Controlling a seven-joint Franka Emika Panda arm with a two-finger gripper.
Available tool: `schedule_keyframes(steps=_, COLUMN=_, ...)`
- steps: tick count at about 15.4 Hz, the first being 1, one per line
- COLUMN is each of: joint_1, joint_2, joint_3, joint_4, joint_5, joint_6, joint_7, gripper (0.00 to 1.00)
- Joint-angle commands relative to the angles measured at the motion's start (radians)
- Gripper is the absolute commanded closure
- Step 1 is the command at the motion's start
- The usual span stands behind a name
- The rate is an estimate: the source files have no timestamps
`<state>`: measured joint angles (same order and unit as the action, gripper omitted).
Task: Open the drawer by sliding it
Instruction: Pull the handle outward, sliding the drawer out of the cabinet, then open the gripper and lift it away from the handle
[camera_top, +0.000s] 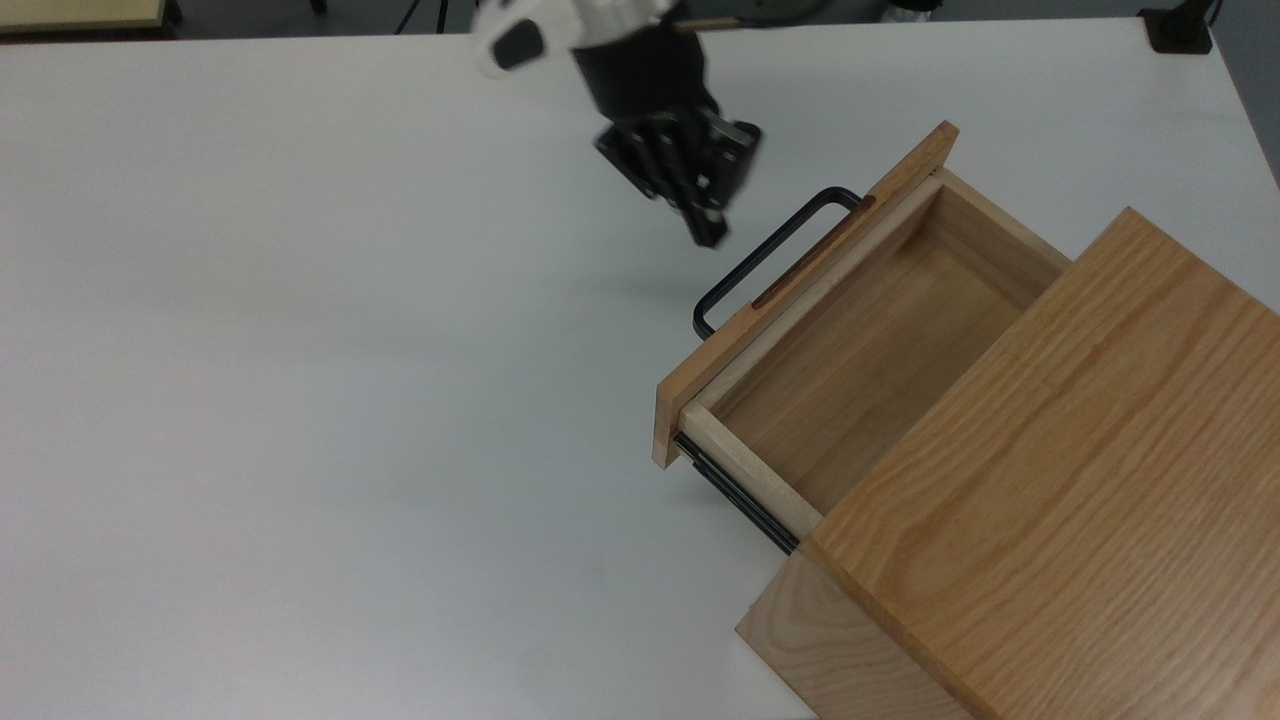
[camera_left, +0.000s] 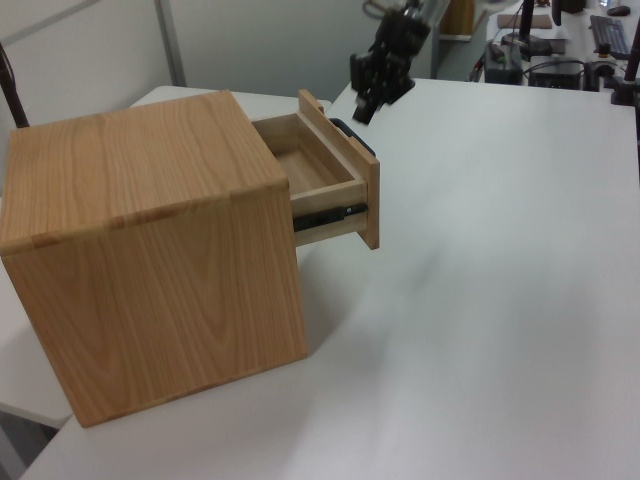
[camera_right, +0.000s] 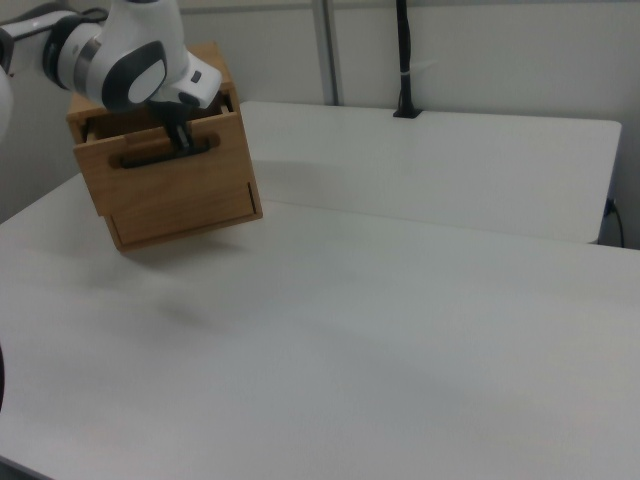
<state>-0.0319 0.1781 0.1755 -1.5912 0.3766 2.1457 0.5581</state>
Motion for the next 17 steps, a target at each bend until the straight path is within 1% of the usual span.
schedule_keyframes(steps=1, joint_1=-0.046, joint_2=-0.066, joint_3=-0.004, joint_4=-0.047, joint_5=-0.021, joint_6=-0.095, joint_7=-0.076, gripper=1.00)
schedule_keyframes(steps=3, joint_1=-0.062, joint_2=-0.077, joint_3=-0.004, joint_4=-0.049, joint_5=-0.033, joint_6=-0.133, joint_7=-0.096, gripper=0.99)
schedule_keyframes(steps=4, joint_1=-0.063, joint_2=-0.081, joint_3=-0.004, joint_4=-0.049, joint_5=-0.033, joint_6=-0.148, joint_7=-0.099, gripper=0.94)
schedule_keyframes(steps=5, joint_1=-0.068, joint_2=-0.081, joint_3=-0.004, joint_4=-0.049, joint_5=-0.035, joint_6=-0.155, joint_7=-0.101, gripper=0.80)
schedule_keyframes(steps=6, joint_1=-0.069, joint_2=-0.081, joint_3=-0.004, joint_4=-0.049, joint_5=-0.033, joint_6=-0.155, joint_7=-0.100, gripper=0.71)
schedule_keyframes(steps=7, joint_1=-0.068, joint_2=-0.081, joint_3=-0.004, joint_4=-0.047, joint_5=-0.033, joint_6=-0.152, joint_7=-0.099, gripper=0.53)
schedule_keyframes(steps=8, joint_1=-0.066, joint_2=-0.078, joint_3=-0.004, joint_4=-0.046, joint_5=-0.031, joint_6=-0.144, joint_7=-0.095, gripper=0.46)
schedule_keyframes(steps=10, joint_1=-0.065, joint_2=-0.074, joint_3=-0.004, joint_4=-0.043, joint_5=-0.022, joint_6=-0.136, joint_7=-0.093, gripper=0.28)
schedule_keyframes(steps=11, joint_1=-0.057, joint_2=-0.071, joint_3=-0.004, joint_4=-0.041, joint_5=-0.022, joint_6=-0.126, joint_7=-0.093, gripper=0.27)
schedule_keyframes(steps=12, joint_1=-0.051, joint_2=-0.066, joint_3=-0.004, joint_4=-0.039, joint_5=-0.022, joint_6=-0.115, joint_7=-0.095, gripper=0.20)
schedule_keyframes(steps=15, joint_1=-0.028, joint_2=-0.039, joint_3=-0.004, joint_4=-0.036, joint_5=-0.030, joint_6=-0.109, joint_7=-0.130, gripper=0.19)
schedule_keyframes(steps=17, joint_1=-0.007, joint_2=-0.003, joint_3=-0.004, joint_4=-0.030, joint_5=-0.030, joint_6=-0.107, joint_7=-0.159, gripper=0.19)
